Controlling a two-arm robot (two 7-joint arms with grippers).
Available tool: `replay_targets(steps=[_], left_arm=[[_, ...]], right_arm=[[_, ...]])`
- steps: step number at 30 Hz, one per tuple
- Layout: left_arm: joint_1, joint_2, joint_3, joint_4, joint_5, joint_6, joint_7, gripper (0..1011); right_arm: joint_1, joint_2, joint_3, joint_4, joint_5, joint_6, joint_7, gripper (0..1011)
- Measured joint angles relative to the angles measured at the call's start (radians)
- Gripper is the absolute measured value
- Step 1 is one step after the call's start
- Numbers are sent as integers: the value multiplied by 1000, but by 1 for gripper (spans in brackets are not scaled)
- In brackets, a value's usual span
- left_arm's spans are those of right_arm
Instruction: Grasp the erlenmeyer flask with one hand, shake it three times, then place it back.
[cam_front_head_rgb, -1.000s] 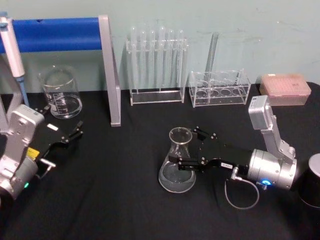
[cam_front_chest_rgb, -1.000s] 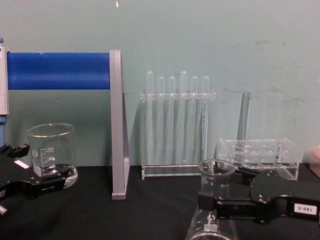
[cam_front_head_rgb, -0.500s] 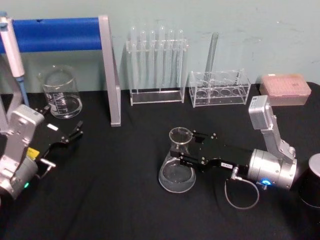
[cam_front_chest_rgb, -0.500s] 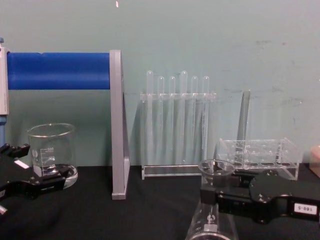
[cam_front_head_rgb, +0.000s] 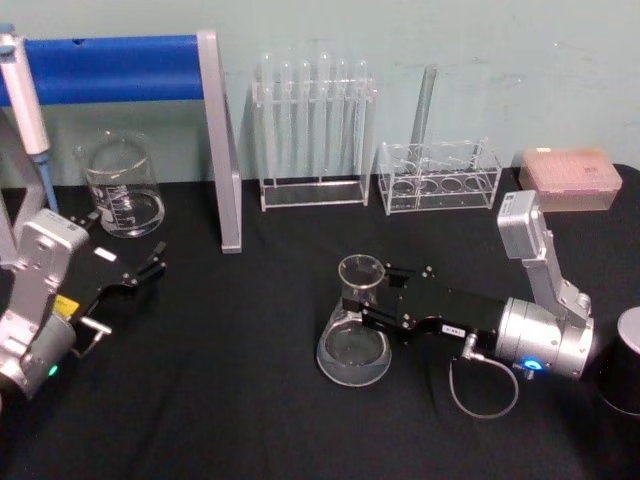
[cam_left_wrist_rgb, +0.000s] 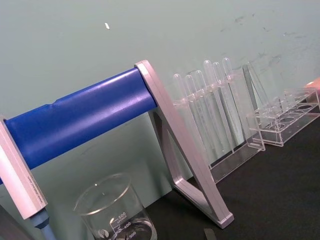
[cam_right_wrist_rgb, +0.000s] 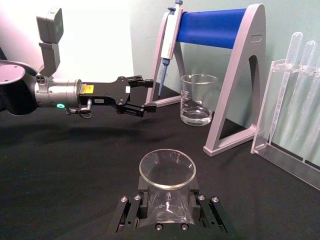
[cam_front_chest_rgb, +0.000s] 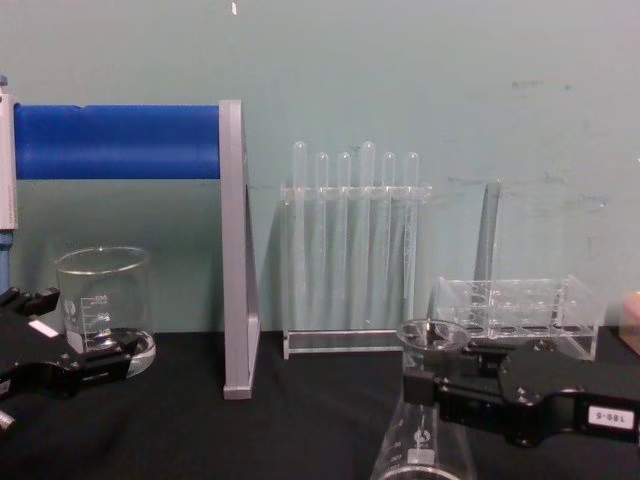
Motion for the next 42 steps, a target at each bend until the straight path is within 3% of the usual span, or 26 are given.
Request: replay_targets(steps=[6,16,22,25,26,31,37,42], left_arm=[[0,0,0,0,0,0,0,1001],[0,0,0,0,0,0,0,1001],[0,0,0,0,0,0,0,1001],[0,0,0,0,0,0,0,1001],[0,0,0,0,0,0,0,1001],[0,0,0,0,0,0,0,1001],[0,0,0,0,0,0,0,1001],[0,0,0,0,0,0,0,1001]], right_arm=[[-2,1,2,-4,0,2,-6,448],[-46,3,68,-99,46,22,-101,448],[-97,-5,124,-204,40,56,-257,448],[-133,-21,151,-258,4,70,-363,448],[-133,-21,151,-258,4,70,-363,448],[-179,-49,187,-313,-37,85,-486,448],[-211,-75,220,-340,-61,107,-561,448],[-218,-83,235,-343,-71,128,-575,448]])
